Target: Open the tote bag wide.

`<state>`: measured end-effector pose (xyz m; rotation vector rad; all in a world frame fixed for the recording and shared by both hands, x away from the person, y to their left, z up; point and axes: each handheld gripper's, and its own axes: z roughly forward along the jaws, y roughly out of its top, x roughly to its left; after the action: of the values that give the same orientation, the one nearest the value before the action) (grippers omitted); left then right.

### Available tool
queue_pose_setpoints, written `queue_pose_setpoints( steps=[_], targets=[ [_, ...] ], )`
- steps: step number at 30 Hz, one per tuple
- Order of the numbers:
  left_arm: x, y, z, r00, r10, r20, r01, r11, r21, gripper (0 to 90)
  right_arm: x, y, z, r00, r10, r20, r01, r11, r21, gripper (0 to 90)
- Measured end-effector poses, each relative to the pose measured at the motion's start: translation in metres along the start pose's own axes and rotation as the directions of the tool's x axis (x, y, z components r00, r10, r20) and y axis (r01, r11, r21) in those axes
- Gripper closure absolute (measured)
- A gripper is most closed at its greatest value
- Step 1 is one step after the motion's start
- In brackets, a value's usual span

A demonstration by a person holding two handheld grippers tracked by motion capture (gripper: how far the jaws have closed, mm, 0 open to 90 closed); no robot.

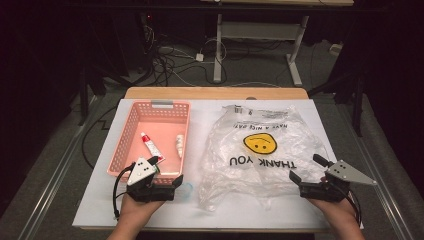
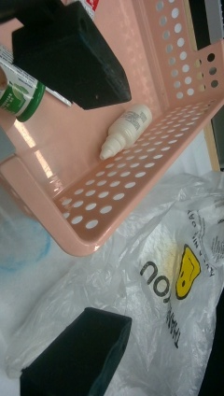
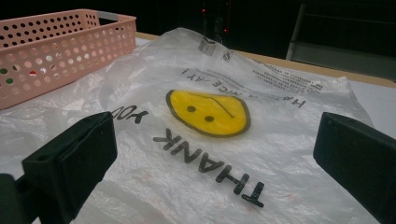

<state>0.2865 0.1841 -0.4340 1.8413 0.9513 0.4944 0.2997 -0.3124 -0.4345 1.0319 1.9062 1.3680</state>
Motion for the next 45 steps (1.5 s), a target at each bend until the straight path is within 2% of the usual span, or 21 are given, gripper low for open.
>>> queue_pose_setpoints(
  steps=[11, 20, 24, 28, 33, 35, 37, 40, 44, 45],
  targets=[
    [0.001, 0.000, -0.002, 1.0000, -0.008, -0.001, 0.008, 1.0000, -0.005, 0.0, 0.000, 0.001, -0.002, 0.9999, -0.015, 0.004, 0.015, 1.000, -0.006, 0.5],
    [0.001, 0.000, -0.002, 1.0000, 0.002, -0.004, -0.001, 1.0000, 0.005, 0.0, -0.001, 0.002, -0.003, 0.9996, -0.025, 0.016, 0.025, 1.000, 0.007, 0.5],
    [0.000, -0.001, -0.002, 0.9999, 0.011, -0.003, -0.011, 0.9999, 0.008, 0.0, -0.009, 0.003, -0.007, 0.9983, -0.025, 0.053, 0.022, 0.999, 0.038, 2.6],
    [0.003, -0.001, -0.002, 1.0000, -0.005, 0.008, 0.005, 1.0000, 0.008, 0.0, -0.022, 0.000, -0.012, 0.9959, 0.001, 0.090, -0.007, 0.998, 0.069, 5.7],
    [0.001, 0.001, -0.004, 0.9999, -0.004, 0.017, 0.003, 0.9998, 0.021, 0.0, -0.038, -0.006, -0.016, 0.9883, 0.025, 0.150, -0.042, 0.992, 0.115, 9.7],
    [0.001, 0.002, -0.004, 0.9999, -0.002, 0.017, 0.002, 0.9997, 0.024, 0.0, -0.041, -0.007, -0.016, 0.9867, 0.032, 0.159, -0.053, 0.991, 0.126, 10.9],
    [0.000, 0.002, -0.004, 0.9999, -0.003, 0.014, 0.002, 0.9995, 0.032, 0.0, -0.049, -0.013, -0.018, 0.9807, 0.048, 0.190, -0.079, 0.985, 0.155, 13.9],
    [-0.001, 0.004, -0.005, 0.9998, 0.001, 0.021, -0.001, 0.9994, 0.033, 0.0, -0.056, -0.018, -0.021, 0.9758, 0.066, 0.208, -0.103, 0.979, 0.175, 16.6],
    [-0.002, 0.004, -0.005, 0.9994, 0.006, 0.035, -0.006, 1.0000, 0.000, 0.0, -0.067, -0.023, -0.026, 0.9672, 0.101, 0.233, -0.147, 0.971, 0.188, 23.2],
    [-0.002, 0.005, -0.004, 0.9991, 0.001, 0.042, -0.001, 1.0000, 0.007, 0.0, -0.070, -0.025, -0.027, 0.9656, 0.113, 0.234, -0.160, 0.968, 0.193, 25.5]
  ],
)
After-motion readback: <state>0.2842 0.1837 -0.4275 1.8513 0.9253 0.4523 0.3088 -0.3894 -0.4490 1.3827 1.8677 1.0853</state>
